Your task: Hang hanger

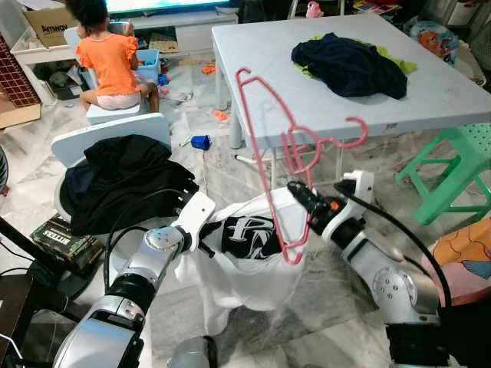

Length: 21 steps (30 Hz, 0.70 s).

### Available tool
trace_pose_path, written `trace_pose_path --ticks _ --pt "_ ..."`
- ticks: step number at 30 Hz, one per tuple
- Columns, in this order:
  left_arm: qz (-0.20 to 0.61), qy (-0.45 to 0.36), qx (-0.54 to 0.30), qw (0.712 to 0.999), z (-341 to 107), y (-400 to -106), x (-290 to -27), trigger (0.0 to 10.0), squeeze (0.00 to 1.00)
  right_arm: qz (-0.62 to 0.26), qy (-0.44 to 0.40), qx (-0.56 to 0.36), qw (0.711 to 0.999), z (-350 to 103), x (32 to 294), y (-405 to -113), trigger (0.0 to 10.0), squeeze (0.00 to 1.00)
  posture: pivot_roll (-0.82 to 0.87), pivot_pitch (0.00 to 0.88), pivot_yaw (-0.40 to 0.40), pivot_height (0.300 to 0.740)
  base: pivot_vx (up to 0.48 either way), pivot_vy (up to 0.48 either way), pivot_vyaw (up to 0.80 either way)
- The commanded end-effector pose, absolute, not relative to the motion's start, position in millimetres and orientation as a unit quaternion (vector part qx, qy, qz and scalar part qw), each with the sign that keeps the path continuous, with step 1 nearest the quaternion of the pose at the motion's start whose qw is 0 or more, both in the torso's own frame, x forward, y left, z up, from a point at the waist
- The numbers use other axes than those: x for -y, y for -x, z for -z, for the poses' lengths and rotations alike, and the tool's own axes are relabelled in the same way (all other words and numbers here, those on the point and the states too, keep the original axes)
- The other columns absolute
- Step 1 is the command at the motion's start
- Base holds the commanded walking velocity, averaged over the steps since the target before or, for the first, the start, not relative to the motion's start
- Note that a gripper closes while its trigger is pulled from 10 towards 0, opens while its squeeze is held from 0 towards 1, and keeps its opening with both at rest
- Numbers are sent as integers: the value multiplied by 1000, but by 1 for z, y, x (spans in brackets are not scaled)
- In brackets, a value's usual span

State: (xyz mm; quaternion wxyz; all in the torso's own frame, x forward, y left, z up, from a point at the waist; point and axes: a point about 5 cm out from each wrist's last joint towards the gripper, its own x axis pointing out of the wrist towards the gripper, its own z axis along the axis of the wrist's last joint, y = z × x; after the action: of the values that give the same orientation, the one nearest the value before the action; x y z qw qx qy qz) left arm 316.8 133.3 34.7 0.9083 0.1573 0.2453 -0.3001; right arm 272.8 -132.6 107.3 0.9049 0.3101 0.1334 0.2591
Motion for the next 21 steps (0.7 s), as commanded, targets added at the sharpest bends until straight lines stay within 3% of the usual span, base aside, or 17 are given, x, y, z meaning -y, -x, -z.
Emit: trace_pose_path --ticks 1,17,21 --pt "291 -168 -246 909 -37 -319 -140 0 0 -262 -328 -115 900 -118 133 -275 10000 0 -48 0 41 740 0 0 0" --pt "280 -163 -243 914 -37 -322 -139 0 0 -219 -393 -118 885 -119 130 -287 10000 0 -38 0 38 740 0 0 0" --pt "281 -159 -244 915 -36 -321 -139 0 0 -241 -427 -94 866 -127 127 -286 10000 0 -37 0 37 740 0 0 0"
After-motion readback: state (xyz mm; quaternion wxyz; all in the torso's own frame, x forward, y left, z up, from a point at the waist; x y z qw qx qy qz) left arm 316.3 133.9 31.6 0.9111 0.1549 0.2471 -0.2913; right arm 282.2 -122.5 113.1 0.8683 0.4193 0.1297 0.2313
